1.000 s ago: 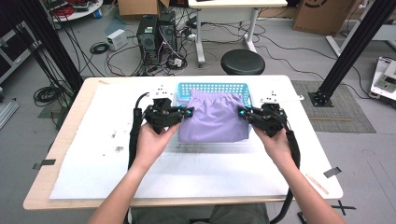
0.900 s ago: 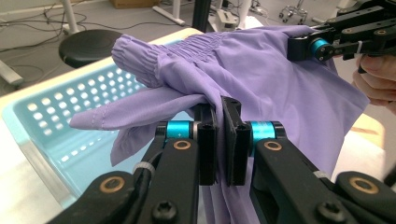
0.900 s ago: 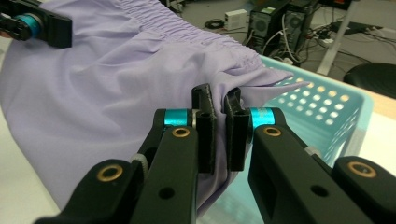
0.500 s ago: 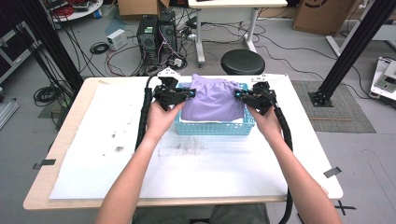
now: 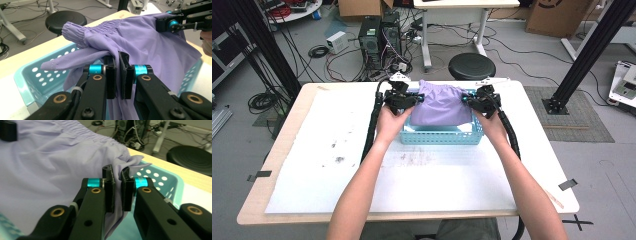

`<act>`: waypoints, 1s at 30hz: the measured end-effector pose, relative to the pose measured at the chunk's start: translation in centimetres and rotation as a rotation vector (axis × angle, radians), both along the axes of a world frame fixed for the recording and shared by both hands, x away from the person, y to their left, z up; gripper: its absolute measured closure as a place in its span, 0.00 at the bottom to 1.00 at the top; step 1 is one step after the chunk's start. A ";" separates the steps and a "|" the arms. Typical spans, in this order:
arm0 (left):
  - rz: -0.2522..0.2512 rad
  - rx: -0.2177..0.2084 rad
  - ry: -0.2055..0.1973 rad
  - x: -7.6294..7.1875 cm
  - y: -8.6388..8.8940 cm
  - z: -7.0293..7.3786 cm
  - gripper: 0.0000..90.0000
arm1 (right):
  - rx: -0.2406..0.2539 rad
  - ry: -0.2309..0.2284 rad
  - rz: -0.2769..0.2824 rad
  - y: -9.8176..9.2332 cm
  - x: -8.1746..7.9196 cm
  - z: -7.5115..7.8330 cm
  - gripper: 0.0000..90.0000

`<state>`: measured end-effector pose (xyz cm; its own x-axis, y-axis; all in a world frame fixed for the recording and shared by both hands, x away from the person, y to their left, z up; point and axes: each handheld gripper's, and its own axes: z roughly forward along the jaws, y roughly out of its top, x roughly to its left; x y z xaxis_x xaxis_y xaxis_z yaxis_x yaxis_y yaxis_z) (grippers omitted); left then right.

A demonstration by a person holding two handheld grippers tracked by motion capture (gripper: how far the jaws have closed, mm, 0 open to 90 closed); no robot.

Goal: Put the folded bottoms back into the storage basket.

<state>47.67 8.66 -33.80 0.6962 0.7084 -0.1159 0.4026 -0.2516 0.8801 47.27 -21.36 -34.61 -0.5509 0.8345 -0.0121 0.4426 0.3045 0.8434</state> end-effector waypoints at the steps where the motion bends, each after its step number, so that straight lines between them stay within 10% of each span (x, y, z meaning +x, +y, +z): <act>1: 0.013 0.001 -0.002 0.2 0.0 -0.3 0.77 | -0.028 0.004 -0.021 0.1 0.4 -0.5 0.79; 5: 0.050 -0.004 0.006 0.5 0.8 -1.1 0.58 | -0.045 0.006 -0.035 -0.2 0.3 -0.5 0.71; 15: 0.030 0.048 -0.063 -2.0 2.5 0.2 0.48 | -0.001 -0.055 -0.024 -2.0 -2.0 0.9 0.55; 30: -0.030 0.051 -0.202 -10.3 5.1 0.7 0.40 | 0.040 -0.157 0.033 -4.9 -9.3 0.3 0.49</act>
